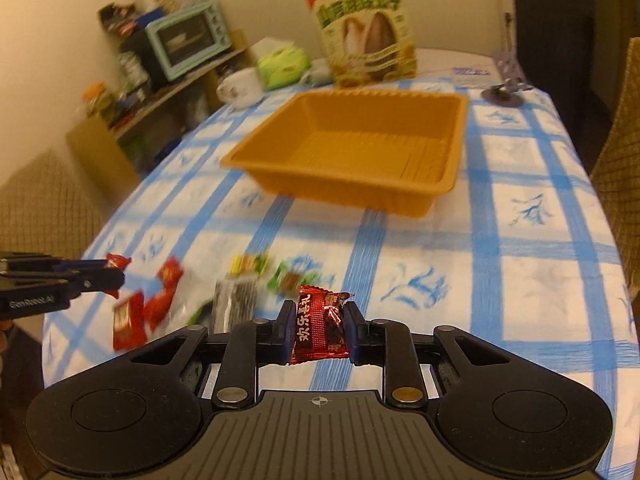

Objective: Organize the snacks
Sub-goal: 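Carry the red candy in the left tool while the right tool grasps a brown-red candy, then open the left tool over the orange tray while the right tool releases its candy there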

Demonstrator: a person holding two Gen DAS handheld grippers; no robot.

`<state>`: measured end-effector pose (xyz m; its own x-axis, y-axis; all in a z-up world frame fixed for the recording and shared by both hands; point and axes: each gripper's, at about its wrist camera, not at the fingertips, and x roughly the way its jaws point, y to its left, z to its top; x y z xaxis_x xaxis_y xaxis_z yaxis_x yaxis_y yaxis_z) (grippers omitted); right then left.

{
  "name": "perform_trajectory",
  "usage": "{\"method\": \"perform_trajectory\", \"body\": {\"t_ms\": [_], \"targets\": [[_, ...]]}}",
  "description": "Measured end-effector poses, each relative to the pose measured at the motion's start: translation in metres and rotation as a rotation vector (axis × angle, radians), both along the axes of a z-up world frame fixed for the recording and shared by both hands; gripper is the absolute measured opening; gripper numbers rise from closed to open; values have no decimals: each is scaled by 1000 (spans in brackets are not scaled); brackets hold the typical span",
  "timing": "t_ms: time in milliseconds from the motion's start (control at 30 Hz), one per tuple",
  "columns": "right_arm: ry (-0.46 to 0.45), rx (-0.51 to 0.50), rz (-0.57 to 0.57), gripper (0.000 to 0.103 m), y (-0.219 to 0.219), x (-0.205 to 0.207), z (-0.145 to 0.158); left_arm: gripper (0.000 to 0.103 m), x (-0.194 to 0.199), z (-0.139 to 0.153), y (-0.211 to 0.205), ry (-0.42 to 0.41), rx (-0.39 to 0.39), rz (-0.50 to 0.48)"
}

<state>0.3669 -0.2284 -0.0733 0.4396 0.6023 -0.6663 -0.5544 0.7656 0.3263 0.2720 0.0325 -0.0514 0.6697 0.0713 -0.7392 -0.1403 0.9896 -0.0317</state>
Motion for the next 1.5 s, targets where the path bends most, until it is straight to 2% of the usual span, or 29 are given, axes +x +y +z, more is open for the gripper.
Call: {"method": "perform_trajectory", "body": {"t_ms": [200,367,533,700,1033,1300,1433,1500], "targets": [[-10,60,-103,26,6,39,24,18,65,18,10,-53,13,-117],[-40,83,-146,26,20,69,36,18,119,29,14,-86,25,-193],[-36,107,-176,26,33,98,35,18,163,25,15,-84,19,-236],[0,104,-204,26,43,126,24,18,197,11,15,-46,-9,-252],[69,30,-230,26,61,169,-13,18,237,-16,11,28,-29,-255],[92,18,-243,26,63,181,-24,19,252,-33,11,66,-29,-244],[93,18,-244,26,63,184,-25,30,255,-35,11,68,-34,-245],[93,18,-247,26,64,184,-25,30,256,-35,11,68,-33,-249]]}}
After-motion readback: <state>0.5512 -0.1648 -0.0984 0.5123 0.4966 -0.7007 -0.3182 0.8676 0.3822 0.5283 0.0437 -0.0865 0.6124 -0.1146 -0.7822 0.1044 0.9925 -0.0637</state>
